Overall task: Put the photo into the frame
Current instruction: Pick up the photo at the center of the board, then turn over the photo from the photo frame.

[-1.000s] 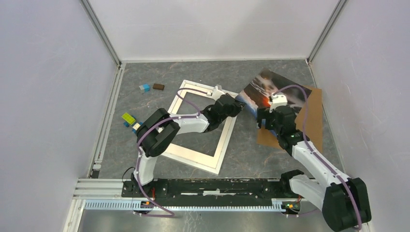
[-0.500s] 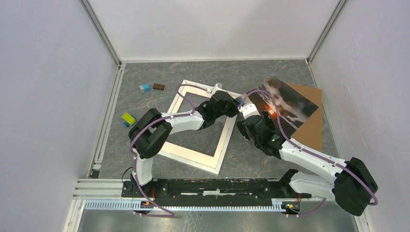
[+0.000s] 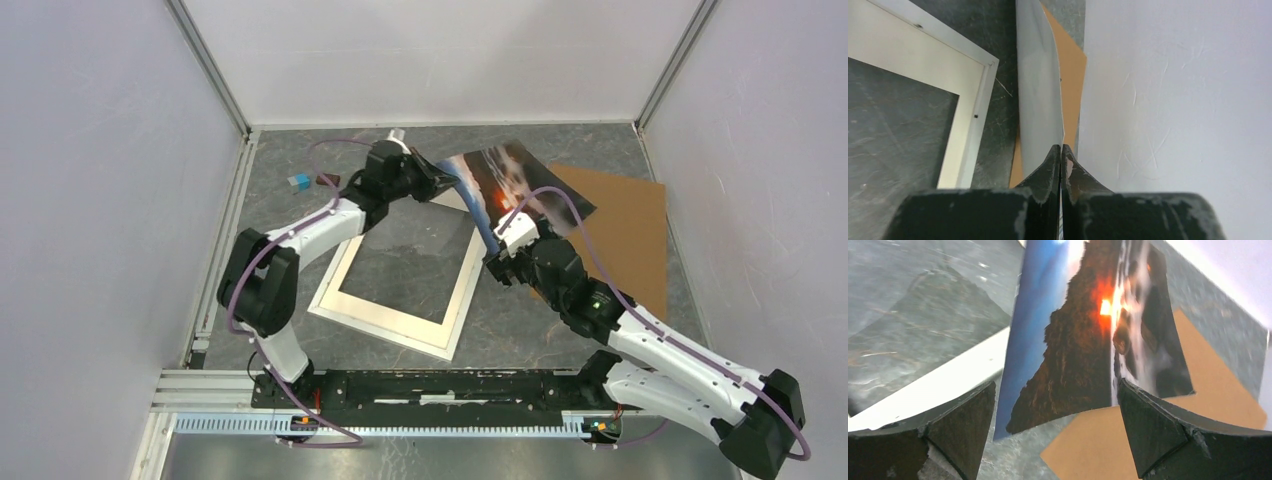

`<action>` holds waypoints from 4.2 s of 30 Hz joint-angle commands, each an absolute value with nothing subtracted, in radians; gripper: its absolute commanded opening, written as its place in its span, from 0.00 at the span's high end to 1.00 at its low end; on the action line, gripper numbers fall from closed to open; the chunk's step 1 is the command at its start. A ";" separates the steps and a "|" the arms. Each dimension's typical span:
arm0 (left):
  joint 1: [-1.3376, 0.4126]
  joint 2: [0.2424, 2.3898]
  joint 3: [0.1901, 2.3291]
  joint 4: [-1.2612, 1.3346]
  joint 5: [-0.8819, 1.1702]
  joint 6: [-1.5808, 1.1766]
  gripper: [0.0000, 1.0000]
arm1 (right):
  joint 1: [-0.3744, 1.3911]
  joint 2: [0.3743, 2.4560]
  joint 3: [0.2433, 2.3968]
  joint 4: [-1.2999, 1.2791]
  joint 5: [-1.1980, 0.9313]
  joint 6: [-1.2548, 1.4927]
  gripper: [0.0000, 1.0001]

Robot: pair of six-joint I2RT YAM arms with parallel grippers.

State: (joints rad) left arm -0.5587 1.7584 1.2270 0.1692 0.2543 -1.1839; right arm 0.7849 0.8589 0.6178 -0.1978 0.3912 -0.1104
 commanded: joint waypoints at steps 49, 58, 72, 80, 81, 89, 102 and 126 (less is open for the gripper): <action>-0.181 1.458 1.056 0.039 0.736 -1.106 0.98 | 1.245 1.559 0.184 1.579 0.523 -1.120 0.09; -0.164 1.456 1.038 0.056 0.749 -1.104 0.98 | 1.259 1.736 0.280 1.734 0.659 -1.216 0.34; -0.141 1.413 1.006 0.131 0.773 -1.020 0.45 | 1.259 1.540 0.287 1.546 0.788 -1.159 1.00; -0.135 1.198 1.122 -0.217 0.449 -0.607 0.24 | 1.227 1.287 0.198 1.515 0.953 -1.228 1.00; -0.135 1.160 1.130 -0.255 0.385 -0.561 0.23 | 1.214 1.220 0.191 1.432 0.952 -1.177 1.00; -0.126 1.137 1.222 -0.436 0.114 -0.454 0.22 | 1.087 0.857 0.501 0.589 0.750 -0.623 1.00; -0.117 1.088 1.264 -0.519 -0.107 -0.409 0.23 | 1.078 1.237 1.316 0.184 0.351 0.115 1.00; -0.118 1.076 1.242 -0.488 -0.063 -0.396 0.23 | 0.398 1.696 0.928 0.428 -0.725 1.141 1.00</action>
